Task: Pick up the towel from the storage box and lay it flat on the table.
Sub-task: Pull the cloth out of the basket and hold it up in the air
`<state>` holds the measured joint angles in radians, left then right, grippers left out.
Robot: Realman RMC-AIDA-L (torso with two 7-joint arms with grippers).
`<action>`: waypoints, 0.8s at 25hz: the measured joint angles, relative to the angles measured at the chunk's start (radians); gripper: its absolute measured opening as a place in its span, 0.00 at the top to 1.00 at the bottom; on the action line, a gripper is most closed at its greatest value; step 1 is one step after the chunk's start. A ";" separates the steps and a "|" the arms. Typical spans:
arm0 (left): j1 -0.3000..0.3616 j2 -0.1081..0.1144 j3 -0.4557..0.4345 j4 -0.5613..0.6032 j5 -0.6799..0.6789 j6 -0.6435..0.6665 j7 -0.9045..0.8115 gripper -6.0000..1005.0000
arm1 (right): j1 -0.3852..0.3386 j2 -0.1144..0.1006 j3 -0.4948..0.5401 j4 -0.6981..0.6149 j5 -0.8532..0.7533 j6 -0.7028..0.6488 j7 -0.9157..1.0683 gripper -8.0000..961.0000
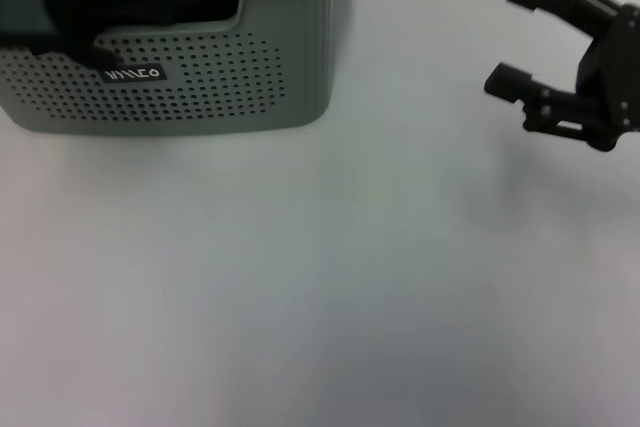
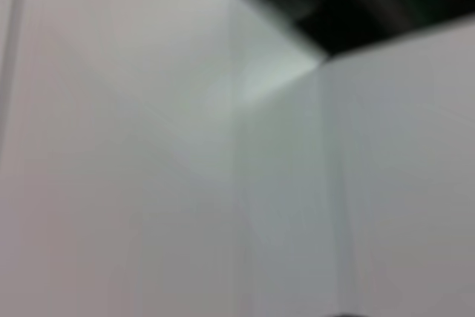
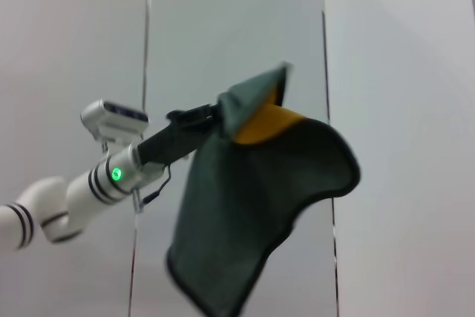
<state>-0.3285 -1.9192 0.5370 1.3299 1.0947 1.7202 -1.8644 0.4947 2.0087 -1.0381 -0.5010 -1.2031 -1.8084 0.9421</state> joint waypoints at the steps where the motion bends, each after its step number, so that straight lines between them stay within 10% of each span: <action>1: -0.006 0.019 0.000 -0.049 -0.030 0.047 -0.002 0.95 | 0.000 0.001 0.005 -0.017 0.001 -0.010 0.000 0.12; 7: -0.046 0.119 0.042 -0.349 -0.084 0.310 0.020 0.95 | 0.052 -0.010 0.003 -0.119 -0.007 -0.090 0.155 0.12; 12: -0.023 0.111 0.185 -0.301 -0.049 0.314 0.093 0.95 | 0.185 -0.055 -0.002 -0.075 -0.055 -0.151 0.328 0.13; 20: -0.052 0.075 0.207 -0.291 -0.027 0.313 0.113 0.95 | 0.299 -0.034 -0.048 -0.050 -0.090 -0.101 0.368 0.21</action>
<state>-0.3803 -1.8446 0.7443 1.0388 1.0679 2.0328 -1.7516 0.7937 1.9743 -1.0860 -0.5512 -1.2928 -1.9090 1.3101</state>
